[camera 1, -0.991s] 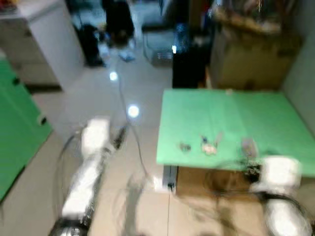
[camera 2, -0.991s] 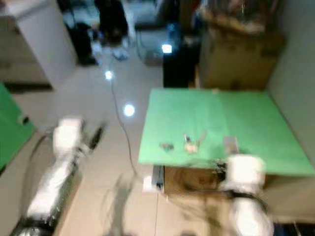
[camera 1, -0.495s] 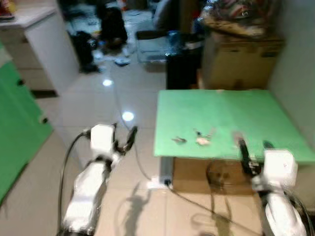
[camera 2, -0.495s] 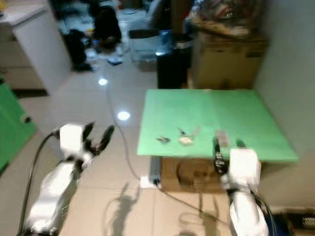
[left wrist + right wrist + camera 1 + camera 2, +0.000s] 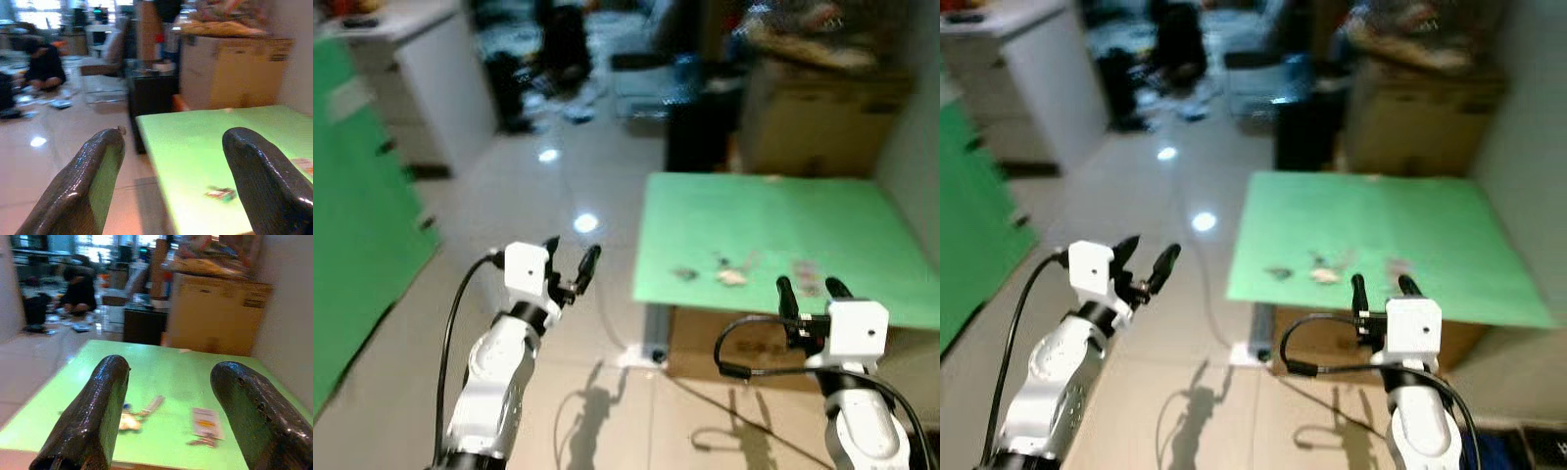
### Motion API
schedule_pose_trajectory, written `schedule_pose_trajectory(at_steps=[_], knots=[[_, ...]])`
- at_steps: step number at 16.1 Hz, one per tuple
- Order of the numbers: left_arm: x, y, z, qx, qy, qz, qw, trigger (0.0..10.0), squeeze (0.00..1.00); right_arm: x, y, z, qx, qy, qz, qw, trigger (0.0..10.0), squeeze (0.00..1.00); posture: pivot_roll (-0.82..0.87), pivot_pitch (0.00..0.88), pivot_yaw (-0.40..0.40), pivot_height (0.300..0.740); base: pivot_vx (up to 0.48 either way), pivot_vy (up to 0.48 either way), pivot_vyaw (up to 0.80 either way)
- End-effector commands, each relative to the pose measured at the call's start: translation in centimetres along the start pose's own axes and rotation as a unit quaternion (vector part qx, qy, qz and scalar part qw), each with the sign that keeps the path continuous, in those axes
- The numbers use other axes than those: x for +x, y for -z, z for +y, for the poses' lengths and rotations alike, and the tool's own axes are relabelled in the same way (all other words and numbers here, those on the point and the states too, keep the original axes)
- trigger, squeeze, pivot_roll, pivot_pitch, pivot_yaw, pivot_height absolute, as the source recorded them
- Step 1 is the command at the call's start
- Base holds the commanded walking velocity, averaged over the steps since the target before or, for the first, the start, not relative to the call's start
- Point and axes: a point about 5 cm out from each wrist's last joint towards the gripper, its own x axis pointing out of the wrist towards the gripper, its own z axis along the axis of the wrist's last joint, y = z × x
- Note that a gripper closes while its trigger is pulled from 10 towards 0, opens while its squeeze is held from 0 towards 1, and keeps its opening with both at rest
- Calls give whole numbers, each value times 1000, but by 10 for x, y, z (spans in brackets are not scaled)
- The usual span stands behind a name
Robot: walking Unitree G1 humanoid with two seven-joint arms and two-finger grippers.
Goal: Hang keys on a hook
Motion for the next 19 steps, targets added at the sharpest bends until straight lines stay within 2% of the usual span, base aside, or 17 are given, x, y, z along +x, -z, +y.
schedule_pose_trajectory(at_steps=[1, 9, 13, 16, 18, 19], knots=[[8, -8, -9, 7, 27, -13, 1000, 10000, 0, 5, -1, -4, -6, 7, -1, 1000, 10000, 0, -213, 0, 97, 732, 401, -259, 0], [10, -13, -17, 7, 46, -14, 999, 10000, 0, 8, 4, 2, -1, -8, 10, 1000, 10000, 0, -212, 0, 103, 732, 402, -259, 0], [10, -11, -17, 8, 39, -2, 999, 10000, 0, 3, 7, 8, 2, -26, 22, 999, 10000, 0, -214, 0, 99, 732, 300, -197, 0], [26, -5, -14, 6, 27, 36, 999, 10000, 0, -7, 7, 17, 9, -62, 32, 998, 10000, 0, -218, 0, 102, 732, 0, 0, 0], [37, 3, -5, -13, 10, 58, 998, 10000, 0, -16, 4, 29, 13, -103, 35, 994, 10000, 0, -219, 34, 118, 732, 0, 0, 0], [43, 8, -1, -3, 8, 74, 997, 10000, 0, -23, 6, 36, 9, -131, 47, 990, 10000, 0, -231, 71, 133, 732, 0, 0, 0]])
